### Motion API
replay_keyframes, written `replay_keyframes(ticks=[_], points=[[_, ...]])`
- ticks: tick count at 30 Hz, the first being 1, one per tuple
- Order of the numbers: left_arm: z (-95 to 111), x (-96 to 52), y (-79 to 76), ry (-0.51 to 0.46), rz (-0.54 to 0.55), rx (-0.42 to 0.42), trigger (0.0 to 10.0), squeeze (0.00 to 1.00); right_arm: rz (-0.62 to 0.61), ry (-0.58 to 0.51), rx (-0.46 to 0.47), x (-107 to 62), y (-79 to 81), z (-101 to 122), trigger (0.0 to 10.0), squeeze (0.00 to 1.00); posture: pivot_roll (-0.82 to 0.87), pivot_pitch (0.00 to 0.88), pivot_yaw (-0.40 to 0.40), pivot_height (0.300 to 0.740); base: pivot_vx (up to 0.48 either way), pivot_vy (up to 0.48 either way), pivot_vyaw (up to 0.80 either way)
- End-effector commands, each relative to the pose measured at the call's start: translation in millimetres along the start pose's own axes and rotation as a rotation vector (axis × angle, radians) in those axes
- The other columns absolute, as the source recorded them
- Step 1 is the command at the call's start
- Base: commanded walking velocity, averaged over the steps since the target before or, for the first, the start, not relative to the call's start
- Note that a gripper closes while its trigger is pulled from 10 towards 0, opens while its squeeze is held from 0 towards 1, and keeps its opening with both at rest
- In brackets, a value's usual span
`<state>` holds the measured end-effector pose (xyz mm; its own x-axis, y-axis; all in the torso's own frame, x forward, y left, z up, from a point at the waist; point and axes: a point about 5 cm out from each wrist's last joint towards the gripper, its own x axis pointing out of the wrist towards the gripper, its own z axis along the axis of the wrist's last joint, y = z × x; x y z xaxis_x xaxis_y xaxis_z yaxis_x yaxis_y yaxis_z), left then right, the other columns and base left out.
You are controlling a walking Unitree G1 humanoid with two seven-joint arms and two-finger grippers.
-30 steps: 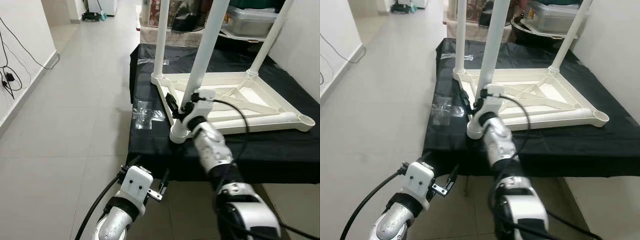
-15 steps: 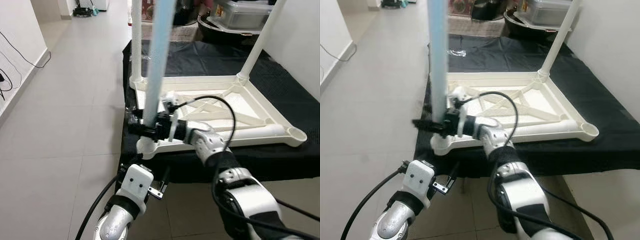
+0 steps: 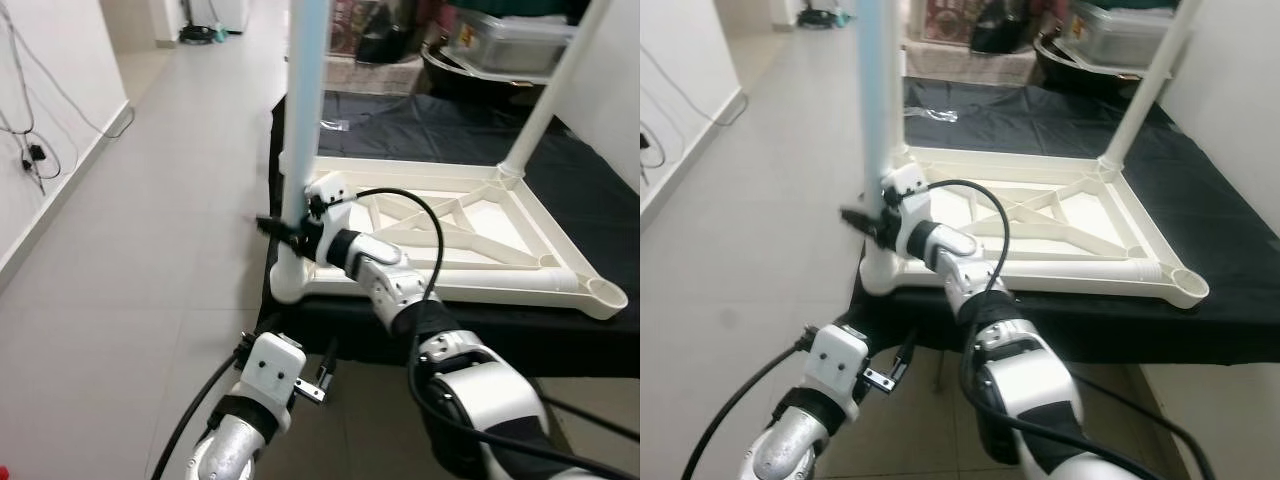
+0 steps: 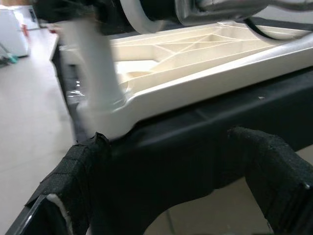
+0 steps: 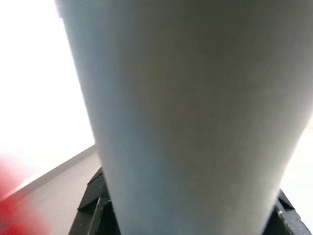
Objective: Building children table
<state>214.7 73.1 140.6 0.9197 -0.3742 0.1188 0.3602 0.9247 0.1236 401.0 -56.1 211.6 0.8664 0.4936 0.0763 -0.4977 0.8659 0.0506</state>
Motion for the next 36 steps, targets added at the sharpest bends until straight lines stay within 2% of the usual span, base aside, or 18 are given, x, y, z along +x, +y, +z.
replay_keyframes(ticks=[1,2,3,4,6,8,12,13,16,17,18,19,25,27,29,33,35,36], points=[[-3,-1.4,-1.1,0.013,-0.002,0.002,10.0,0.00,-0.436,0.024,0.060,-21.1,-46.2,-12,0.0,0.00,0.12,0.103,-0.103,0.740,0.000,0.000,0.00],[-3,-1.1,-1.3,0.012,-0.005,0.002,10.0,0.00,-0.646,0.014,0.094,-33.3,-55.6,-18,0.0,0.00,0.12,0.099,-0.104,0.740,0.000,0.000,0.00],[-3,-1.1,-1.3,0.012,-0.005,0.002,10.0,0.00,-0.646,0.014,0.094,-33.3,-55.6,-18,0.0,0.00,0.12,0.099,-0.104,0.740,0.000,0.000,0.00],[-3,-1.1,-1.3,0.012,-0.006,0.002,10.0,0.00,-0.754,0.004,0.114,-40.6,-53.8,-24,0.0,0.00,0.12,0.097,-0.098,0.740,0.000,0.000,0.00],[-3,-1.1,-1.3,0.012,-0.006,0.002,10.0,0.00,-0.754,0.004,0.114,-40.6,-53.8,-24,0.0,0.00,0.12,0.097,-0.098,0.740,0.000,0.000,0.00],[-3,-0.7,-1.6,0.012,-0.008,0.003,10.0,0.00,-0.818,0.004,0.155,-42.7,-38.1,-34,0.0,0.00,0.12,0.093,-0.102,0.740,0.000,0.000,0.00],[-3,-0.7,-1.4,0.011,-0.008,0.005,10.0,0.00,-0.766,0.016,0.182,-34.5,-19.3,-40,0.0,0.00,0.13,0.090,-0.104,0.740,0.000,0.000,0.00],[-3,-1.0,-0.9,0.012,-0.007,0.006,10.0,0.00,-0.713,0.009,0.182,-30.2,-11.8,-40,10.0,0.00,0.13,0.091,-0.104,0.740,0.000,0.000,0.00],[-4,-1.2,-0.5,0.013,-0.006,0.007,10.0,0.00,-0.658,-0.002,0.180,-26.4,-5.3,-39,10.0,0.00,0.13,0.091,-0.104,0.740,0.000,0.000,0.00],[-4,-1.0,-0.3,0.013,-0.006,0.006,10.0,0.00,-0.649,-0.023,0.170,-25.9,-5.7,-35,10.0,1.00,0.12,0.095,-0.101,0.740,0.000,0.000,0.00],[-4,-1.0,-0.3,0.013,-0.006,0.006,10.0,0.00,-0.649,-0.023,0.170,-25.9,-5.7,-35,10.0,1.00,0.12,0.095,-0.101,0.740,0.000,0.000,0.00],[-4,-0.7,-0.3,0.013,-0.007,0.006,10.0,0.00,-0.632,-0.057,0.148,-25.8,-10.3,-29,10.0,0.00,0.12,0.097,-0.102,0.740,0.000,0.000,0.00],[-4,0.2,-0.3,0.011,-0.008,0.003,10.0,0.00,-0.526,-0.155,0.133,-26.8,-21.0,-10,10.0,0.00,0.11,0.099,-0.101,0.740,0.000,0.000,0.00],[-3,0.9,-0.1,0.010,-0.006,0.002,10.0,0.00,-0.268,-0.197,0.120,-25.8,-31.1,5,10.0,0.00,0.11,0.104,-0.103,0.740,0.000,0.000,0.00],[-3,1.3,-0.8,0.008,-0.007,0.001,10.0,0.00,-0.020,-0.155,0.139,-26.7,-32.3,7,10.0,0.00,0.11,0.106,-0.105,0.740,0.000,0.000,0.00],[-2,1.6,-1.1,0.006,-0.007,0.000,10.0,0.00,0.306,-0.060,0.138,-32.8,-21.3,0,10.0,0.00,0.11,0.107,-0.104,0.740,0.000,0.000,0.00],[-2,1.8,-1.1,0.006,-0.007,0.000,10.0,0.00,0.360,-0.042,0.135,-34.4,-19.1,-2,10.0,0.00,0.11,0.107,-0.105,0.740,0.000,0.000,0.00],[-2,2.0,-1.2,0.006,-0.008,0.000,10.0,0.00,0.470,-0.018,0.133,-36.5,-11.9,-4,10.0,0.00,0.12,0.107,-0.105,0.740,0.000,0.000,0.00]])
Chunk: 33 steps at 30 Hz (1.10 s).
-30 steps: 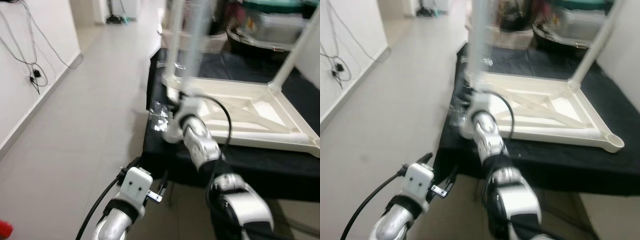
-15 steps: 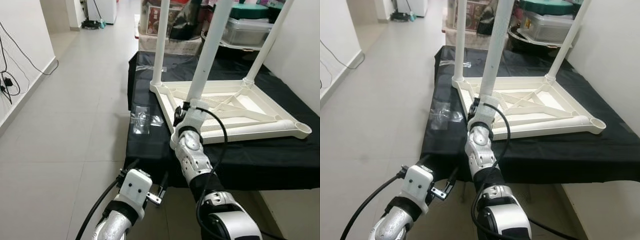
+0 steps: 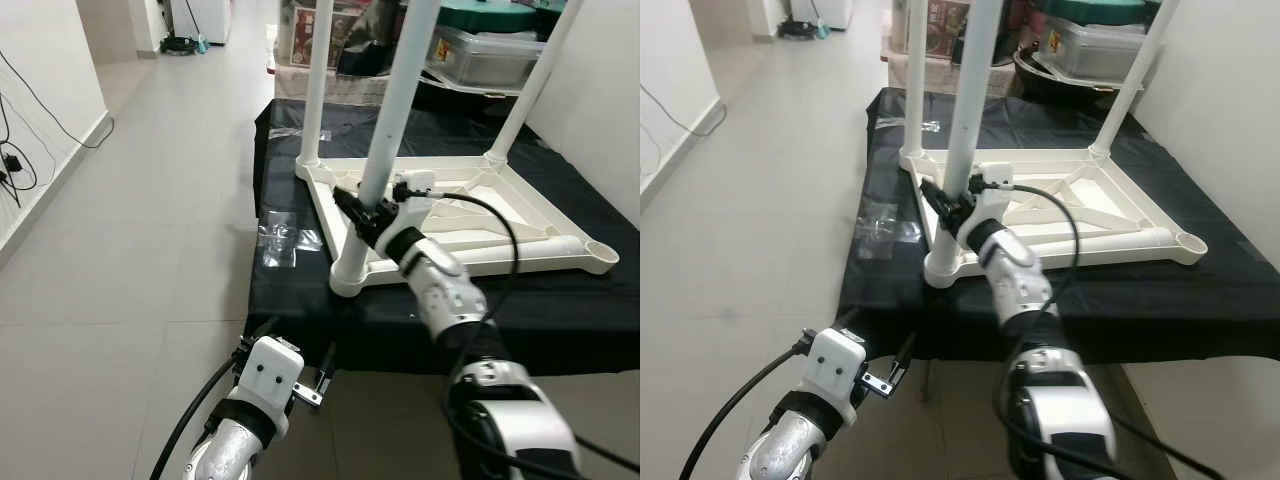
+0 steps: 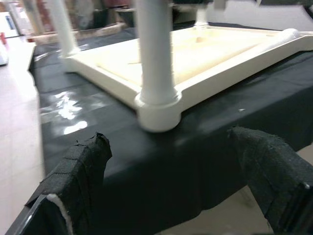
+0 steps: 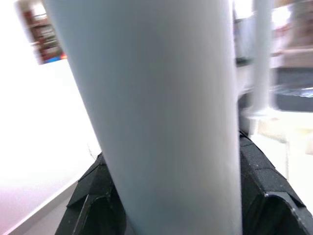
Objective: Building children table
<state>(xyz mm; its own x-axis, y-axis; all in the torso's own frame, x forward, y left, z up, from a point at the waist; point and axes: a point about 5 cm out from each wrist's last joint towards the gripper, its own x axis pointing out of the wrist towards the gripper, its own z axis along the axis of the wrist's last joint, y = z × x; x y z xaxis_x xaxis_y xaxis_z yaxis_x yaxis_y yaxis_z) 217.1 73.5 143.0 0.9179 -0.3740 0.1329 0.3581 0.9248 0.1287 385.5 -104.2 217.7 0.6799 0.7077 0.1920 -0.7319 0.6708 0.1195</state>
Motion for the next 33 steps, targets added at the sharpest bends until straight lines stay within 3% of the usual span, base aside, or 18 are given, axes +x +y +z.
replay_keyframes(ticks=[1,2,3,6,10,11,12,13,15,16,18,19,20,21,23,24,25,33], points=[[-4,-0.4,-2.8,0.020,-0.009,-0.006,10.0,0.00,0.170,0.077,0.043,4.9,19.2,-17,10.0,0.00,0.12,0.107,-0.105,0.740,0.000,0.000,0.00],[-4,-0.5,-3.0,0.019,-0.010,-0.005,10.0,0.00,0.264,0.096,0.050,4.9,26.1,-19,10.0,0.00,0.12,0.108,-0.104,0.740,0.000,0.000,0.00],[-4,-0.5,-3.0,0.019,-0.010,-0.005,10.0,0.00,0.264,0.096,0.050,4.9,26.1,-19,10.0,0.00,0.12,0.108,-0.104,0.740,0.000,0.000,0.00],[-2,-1.2,-3.4,0.017,-0.009,-0.005,10.0,0.00,0.578,0.178,0.064,12.7,51.3,-27,10.0,0.00,0.13,0.111,-0.113,0.740,0.000,0.000,0.00],[-2,-1.9,-3.2,0.017,-0.007,-0.004,10.0,0.00,0.636,0.212,0.063,17.4,57.2,-31,10.0,0.00,0.13,0.114,-0.118,0.740,0.000,0.000,0.00],[-2,-2.3,-3.0,0.018,-0.005,-0.004,10.0,0.00,0.639,0.229,0.052,20.3,59.1,-33,7.8,0.00,0.14,0.117,-0.120,0.740,0.000,0.000,0.00],[-2,-2.3,-3.0,0.018,-0.005,-0.004,10.0,0.00,0.639,0.229,0.052,20.3,59.1,-33,7.8,0.00,0.14,0.117,-0.120,0.740,0.000,0.000,0.00],[-2,-2.7,-2.7,0.019,-0.004,-0.004,10.0,0.00,0.615,0.243,0.031,24.2,60.6,-36,0.0,0.00,0.14,0.117,-0.119,0.740,0.000,0.000,0.00],[-2,-3.0,-2.4,0.020,-0.002,-0.003,10.0,0.00,0.545,0.255,-0.025,28.4,59.6,-39,0.0,0.00,0.14,0.117,-0.119,0.740,0.000,0.000,0.00],[-2,-3.1,-2.2,0.021,-0.001,-0.003,10.0,0.00,0.495,0.259,-0.066,30.9,58.7,-40,0.0,0.00,0.14,0.117,-0.119,0.740,0.000,0.000,0.00],[-2,-2.9,-2.2,0.022,0.000,-0.003,10.0,0.00,0.228,0.249,-0.120,35.6,45.2,-42,0.0,0.00,0.13,0.119,-0.117,0.740,0.000,0.000,0.00],[-2,-2.9,-2.2,0.022,0.000,-0.003,10.0,0.00,0.228,0.249,-0.120,35.6,45.2,-42,0.0,0.00,0.13,0.119,-0.117,0.740,0.000,0.000,0.00],[-2,-2.6,-2.3,0.021,0.000,-0.004,10.0,0.00,0.090,0.242,-0.135,35.3,36.4,-41,0.0,0.00,0.13,0.120,-0.118,0.740,0.000,0.000,0.00],[-2,-2.6,-2.3,0.021,0.000,-0.004,10.0,0.00,0.090,0.242,-0.135,35.3,36.4,-41,0.0,0.00,0.13,0.120,-0.118,0.740,0.000,0.000,0.00],[-2,-2.2,-2.0,0.021,-0.001,-0.003,10.0,0.00,-0.210,0.219,-0.130,28.9,14.2,-39,0.0,0.00,0.13,0.122,-0.115,0.740,0.000,0.000,0.00],[-2,-2.2,-2.0,0.021,-0.001,-0.003,10.0,0.00,-0.210,0.219,-0.130,28.9,14.2,-39,0.0,0.00,0.13,0.122,-0.115,0.740,0.000,0.000,0.00],[-3,-2.2,-2.0,0.023,-0.003,-0.003,10.0,0.00,-0.616,0.179,-0.098,8.0,-15.1,-38,0.0,0.00,0.12,0.121,-0.109,0.740,0.000,0.000,0.00],[-3,-1.7,-2.4,0.023,-0.006,-0.003,10.0,0.00,-0.979,0.128,-0.037,-15.8,-29.6,-44,0.0,0.00,0.12,0.119,-0.106,0.740,0.000,0.000,0.00]])
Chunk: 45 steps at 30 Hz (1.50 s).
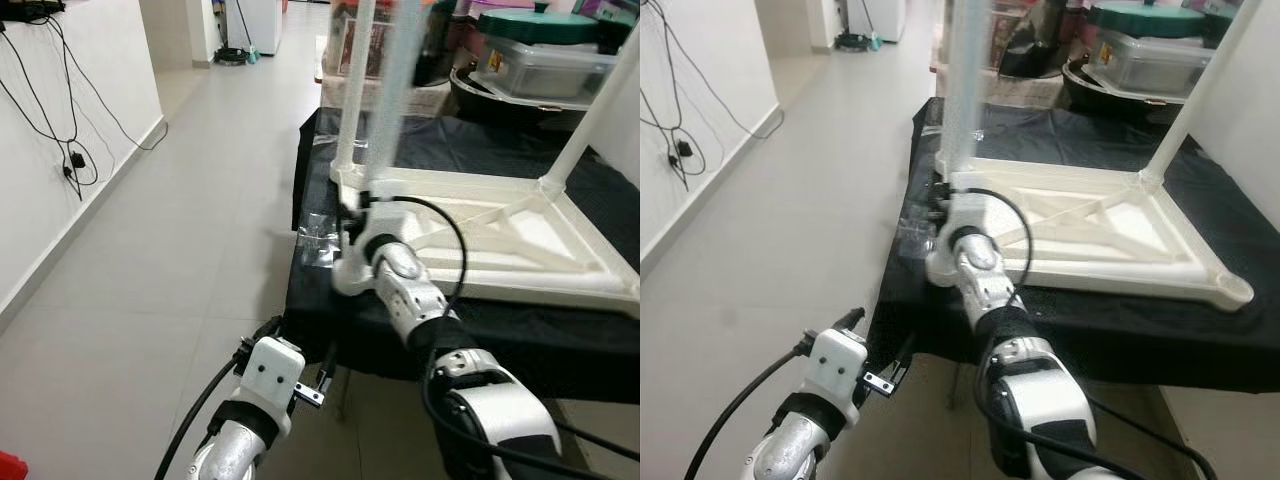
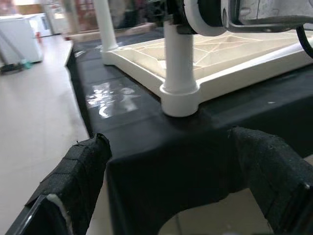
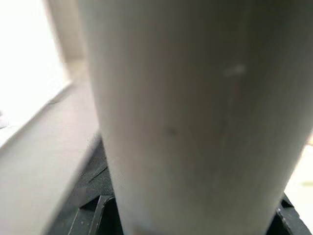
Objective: Building children table
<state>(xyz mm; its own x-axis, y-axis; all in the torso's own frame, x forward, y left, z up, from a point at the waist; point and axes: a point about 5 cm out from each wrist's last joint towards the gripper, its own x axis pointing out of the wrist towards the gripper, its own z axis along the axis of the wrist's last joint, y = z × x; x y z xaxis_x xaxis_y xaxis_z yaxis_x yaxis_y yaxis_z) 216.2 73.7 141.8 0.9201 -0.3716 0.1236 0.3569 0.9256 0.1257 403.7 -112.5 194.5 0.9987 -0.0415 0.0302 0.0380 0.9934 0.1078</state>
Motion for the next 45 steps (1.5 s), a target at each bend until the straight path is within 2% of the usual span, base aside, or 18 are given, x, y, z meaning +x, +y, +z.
replay_keyframes(ticks=[1,5,6,7,8,9,10,13,14,15,17,26,29,31,32,42,43,45], points=[[-2,-0.7,-2.1,0.013,-0.008,-0.001,10.0,0.00,-0.118,0.099,0.033,-5.6,-15.9,-24,0.0,0.00,0.12,0.119,-0.106,0.740,0.000,0.000,0.00],[-3,-0.1,-2.0,0.013,-0.009,0.000,10.0,0.00,-0.192,0.107,0.087,-9.5,-7.8,-28,0.0,0.00,0.12,0.117,-0.108,0.740,0.000,0.000,0.00],[-3,0.0,-1.7,0.013,-0.008,0.001,10.0,0.00,-0.177,0.105,0.087,-9.8,0.1,-28,6.4,0.00,0.12,0.116,-0.109,0.740,0.000,0.000,0.00],[-3,0.0,-1.7,0.013,-0.008,0.001,10.0,0.00,-0.177,0.105,0.087,-9.8,0.1,-28,6.4,0.00,0.12,0.116,-0.109,0.740,0.000,0.000,0.00],[-3,0.1,-1.3,0.013,-0.007,0.001,10.0,0.00,-0.166,0.094,0.082,-10.0,6.3,-26,10.0,0.25,0.12,0.117,-0.110,0.740,0.000,0.000,0.00],[-3,0.1,-1.3,0.013,-0.007,0.001,10.0,0.00,-0.166,0.094,0.082,-10.0,6.3,-26,10.0,0.25,0.12,0.117,-0.110,0.740,0.000,0.000,0.00],[-3,0.1,-0.9,0.013,-0.006,0.002,10.0,0.00,-0.136,0.073,0.089,-9.7,11.7,-23,10.0,1.00,0.12,0.114,-0.110,0.740,0.000,0.000,0.00],[-3,-0.1,-0.5,0.014,-0.005,0.003,10.0,0.00,-0.097,0.028,0.106,-8.3,14.8,-16,10.0,1.00,0.12,0.110,-0.107,0.740,0.000,0.000,0.00],[-4,-0.2,-0.5,0.014,-0.006,0.003,10.0,0.00,-0.027,0.000,0.146,-6.4,16.6,-10,10.0,0.00,0.12,0.109,-0.106,0.740,0.000,0.000,0.00],[-4,-0.2,-0.5,0.014,-0.006,0.003,10.0,0.00,-0.027,0.000,0.146,-6.4,16.6,-10,10.0,0.00,0.12,0.109,-0.106,0.740,0.000,0.000,0.00],[-4,0.0,-0.9,0.014,-0.009,0.002,10.0,0.00,0.202,-0.041,0.205,-3.8,22.0,1,10.0,0.00,0.12,0.105,-0.105,0.740,0.000,0.000,0.00],[-3,0.4,-2.0,0.011,-0.011,0.001,10.0,0.00,0.818,0.031,0.180,-10.9,24.9,13,10.0,0.00,0.12,0.096,-0.109,0.740,0.000,0.000,0.00],[-3,0.2,-2.2,0.011,-0.011,0.001,10.0,0.00,0.896,0.046,0.179,-14.0,27.3,13,10.0,0.00,0.12,0.094,-0.107,0.740,0.000,0.000,0.00],[-3,0.0,-2.6,0.011,-0.011,0.001,10.0,0.00,0.990,0.057,0.148,-18.7,31.6,11,10.0,0.00,0.12,0.093,-0.109,0.740,0.000,0.000,0.00],[-3,-0.6,-3.3,0.011,-0.011,0.001,10.0,0.00,1.190,0.092,0.064,-31.6,42.7,2,10.0,0.00,0.13,0.093,-0.112,0.740,0.000,0.000,0.00],[-3,-1.4,-3.4,0.012,-0.006,0.002,10.0,0.00,1.351,0.133,-0.044,-43.1,65.2,-11,10.0,0.00,0.13,0.095,-0.117,0.740,0.000,0.000,0.00],[-3,-1.3,-3.2,0.012,-0.005,0.001,10.0,0.00,1.326,0.128,-0.048,-41.3,66.6,-10,0.0,0.00,0.13,0.096,-0.117,0.740,0.000,0.000,0.00],[-3,-1.2,-3.0,0.012,-0.005,0.001,10.0,0.00,1.288,0.125,-0.051,-38.9,67.3,-9,0.0,0.00,0.13,0.098,-0.116,0.740,0.000,0.000,0.00]])
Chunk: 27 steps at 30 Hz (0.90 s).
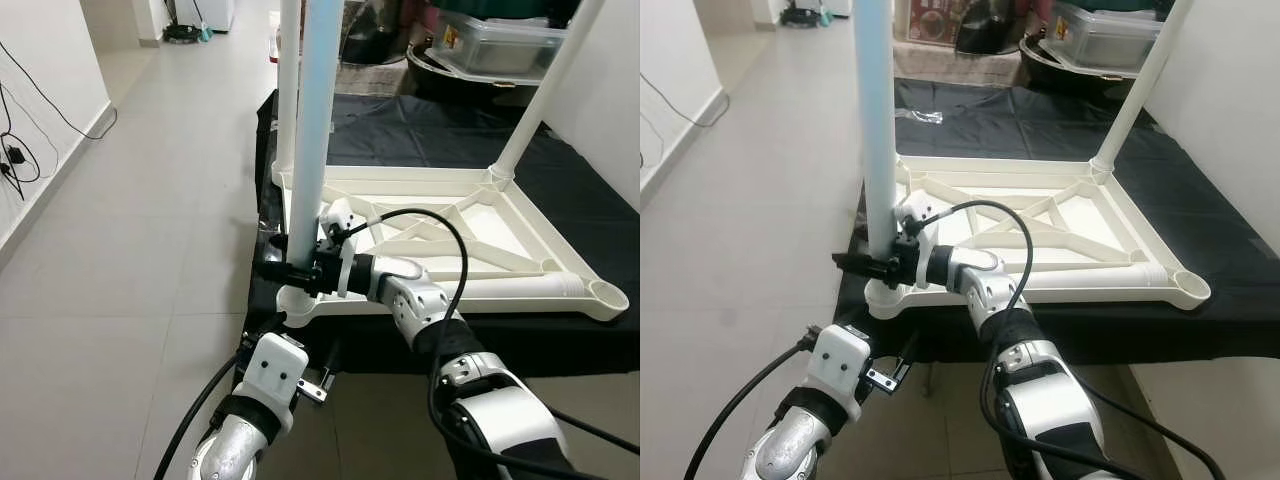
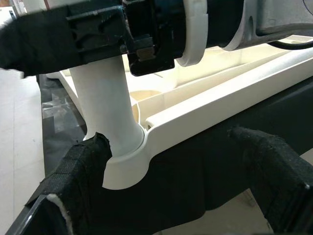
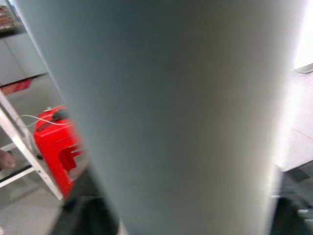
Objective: Building children table
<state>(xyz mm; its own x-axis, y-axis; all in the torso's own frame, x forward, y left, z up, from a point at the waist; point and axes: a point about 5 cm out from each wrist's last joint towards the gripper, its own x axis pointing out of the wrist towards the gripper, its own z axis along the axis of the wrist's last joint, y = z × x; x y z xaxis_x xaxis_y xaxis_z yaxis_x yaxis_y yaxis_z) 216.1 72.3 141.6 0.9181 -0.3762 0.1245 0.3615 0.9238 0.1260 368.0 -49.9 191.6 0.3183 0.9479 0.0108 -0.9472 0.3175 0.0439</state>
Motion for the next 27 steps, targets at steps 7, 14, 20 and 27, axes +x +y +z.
replay_keyframes(ticks=[7,14,20,27], points=[[-3,-0.8,-1.5,0.014,-0.002,0.000,10.0,0.00,-0.396,-0.031,0.009,6.1,-19.4,6,0.0,0.00,0.12,0.103,-0.114,0.740,0.000,0.000,0.00],[-3,-0.1,-1.1,0.012,-0.004,0.001,10.0,0.00,-0.951,-0.068,0.102,-10.4,-38.8,-2,0.0,0.00,0.12,0.106,-0.111,0.740,0.000,0.000,0.00],[-3,-0.1,-1.2,0.012,-0.003,0.003,10.0,0.00,-1.218,-0.097,0.127,-14.5,-34.4,-10,0.0,0.00,0.12,0.108,-0.112,0.740,0.000,0.000,0.00],[-3,-0.1,-2.1,0.013,-0.004,0.002,10.0,0.00,-1.186,-0.146,0.141,10.4,-16.4,-9,10.0,0.00,0.12,0.111,-0.115,0.740,0.000,0.000,0.00]])
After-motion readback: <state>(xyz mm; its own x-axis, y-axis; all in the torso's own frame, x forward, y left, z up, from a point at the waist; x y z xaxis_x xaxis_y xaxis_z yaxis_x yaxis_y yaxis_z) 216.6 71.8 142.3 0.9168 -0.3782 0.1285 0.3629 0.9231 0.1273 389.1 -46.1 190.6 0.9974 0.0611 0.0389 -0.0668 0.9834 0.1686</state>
